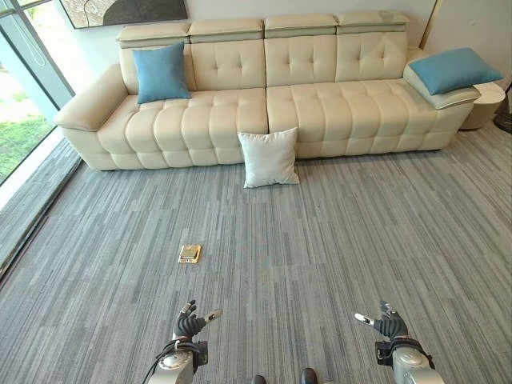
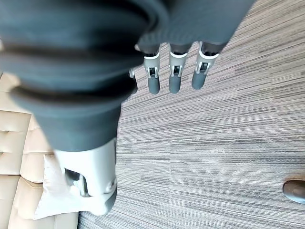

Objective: Pick up all the scattered cushions and arrange them neatly on the sofa.

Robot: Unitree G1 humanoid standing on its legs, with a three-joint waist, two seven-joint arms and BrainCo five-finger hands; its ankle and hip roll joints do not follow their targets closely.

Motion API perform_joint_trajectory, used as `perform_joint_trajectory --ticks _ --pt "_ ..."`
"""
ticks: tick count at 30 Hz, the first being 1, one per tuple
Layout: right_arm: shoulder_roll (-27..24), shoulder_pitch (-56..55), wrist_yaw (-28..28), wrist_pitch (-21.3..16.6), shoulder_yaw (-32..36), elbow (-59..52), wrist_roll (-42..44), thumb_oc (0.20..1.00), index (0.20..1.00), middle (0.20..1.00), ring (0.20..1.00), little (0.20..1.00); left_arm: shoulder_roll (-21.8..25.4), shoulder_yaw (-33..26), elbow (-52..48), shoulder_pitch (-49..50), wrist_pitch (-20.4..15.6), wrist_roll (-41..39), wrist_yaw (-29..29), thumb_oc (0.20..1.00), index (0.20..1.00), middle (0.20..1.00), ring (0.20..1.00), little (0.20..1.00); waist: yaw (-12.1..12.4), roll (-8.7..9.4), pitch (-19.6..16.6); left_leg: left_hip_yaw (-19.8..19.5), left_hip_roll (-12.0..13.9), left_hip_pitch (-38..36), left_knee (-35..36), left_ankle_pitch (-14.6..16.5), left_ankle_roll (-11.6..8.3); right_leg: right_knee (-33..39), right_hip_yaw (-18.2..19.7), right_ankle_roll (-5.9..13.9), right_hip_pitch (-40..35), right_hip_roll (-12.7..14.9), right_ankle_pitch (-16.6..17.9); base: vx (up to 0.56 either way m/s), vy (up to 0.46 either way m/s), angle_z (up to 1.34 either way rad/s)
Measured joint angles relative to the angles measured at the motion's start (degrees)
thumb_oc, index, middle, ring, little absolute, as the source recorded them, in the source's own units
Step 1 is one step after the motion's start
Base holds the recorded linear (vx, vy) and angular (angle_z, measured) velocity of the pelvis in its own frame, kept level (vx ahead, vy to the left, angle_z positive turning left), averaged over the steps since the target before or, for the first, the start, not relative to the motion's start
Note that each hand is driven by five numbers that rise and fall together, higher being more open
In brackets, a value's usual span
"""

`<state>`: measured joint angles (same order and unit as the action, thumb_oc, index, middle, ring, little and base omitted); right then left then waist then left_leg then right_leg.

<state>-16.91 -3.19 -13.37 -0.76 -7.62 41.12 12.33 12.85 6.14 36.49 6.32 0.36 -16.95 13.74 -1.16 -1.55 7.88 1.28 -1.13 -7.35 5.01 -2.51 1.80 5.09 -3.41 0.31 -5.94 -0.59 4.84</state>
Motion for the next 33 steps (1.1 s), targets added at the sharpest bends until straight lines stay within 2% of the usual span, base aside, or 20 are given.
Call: perform_joint_trajectory --ticks 7,15,33 --pt "0.11 -1.46 -0.35 0.08 2.0 -0.09 0.04 1.0 1.0 1.0 1.0 1.0 0.61 0.03 -0.27 1.27 0.43 0.06 0.84 1.0 1.0 1.0 1.0 1.0 0.01 0.19 0.0 -0.75 -0.08 0.13 0.02 0.37 -0.81 0.0 -0.41 -0.01 -0.24 0.06 0.02 0.0 -0.001 0.02" --pt "0.11 -2.13 -0.37 0.23 1.97 -0.08 0.1 1.0 1.0 1.0 1.0 1.0 0.59 0.09 -0.26 2.59 1.36 0.04 0.89 1.0 1.0 1.0 1.0 1.0 0.01 0.2 -0.04 -0.84 -0.05 -0.03 -0.01 -0.1 -0.23 0.0 -0.89 -0.03 -0.51 0.07 0.04 0.0 -0.001 0.01" --pt "0.26 -4.41 -0.21 1.27 1.79 1.8 0.29 1.0 1.0 1.0 1.0 1.0 0.65 0.71 -0.26 3.09 1.67 0.27 -0.37 1.0 1.0 1.0 1.0 1.0 0.0 0.82 -1.61 -1.45 -0.03 0.07 0.01 -0.02 -0.44 0.0 -1.36 -0.13 -0.61 0.05 -0.11 0.0 -0.001 0.01"
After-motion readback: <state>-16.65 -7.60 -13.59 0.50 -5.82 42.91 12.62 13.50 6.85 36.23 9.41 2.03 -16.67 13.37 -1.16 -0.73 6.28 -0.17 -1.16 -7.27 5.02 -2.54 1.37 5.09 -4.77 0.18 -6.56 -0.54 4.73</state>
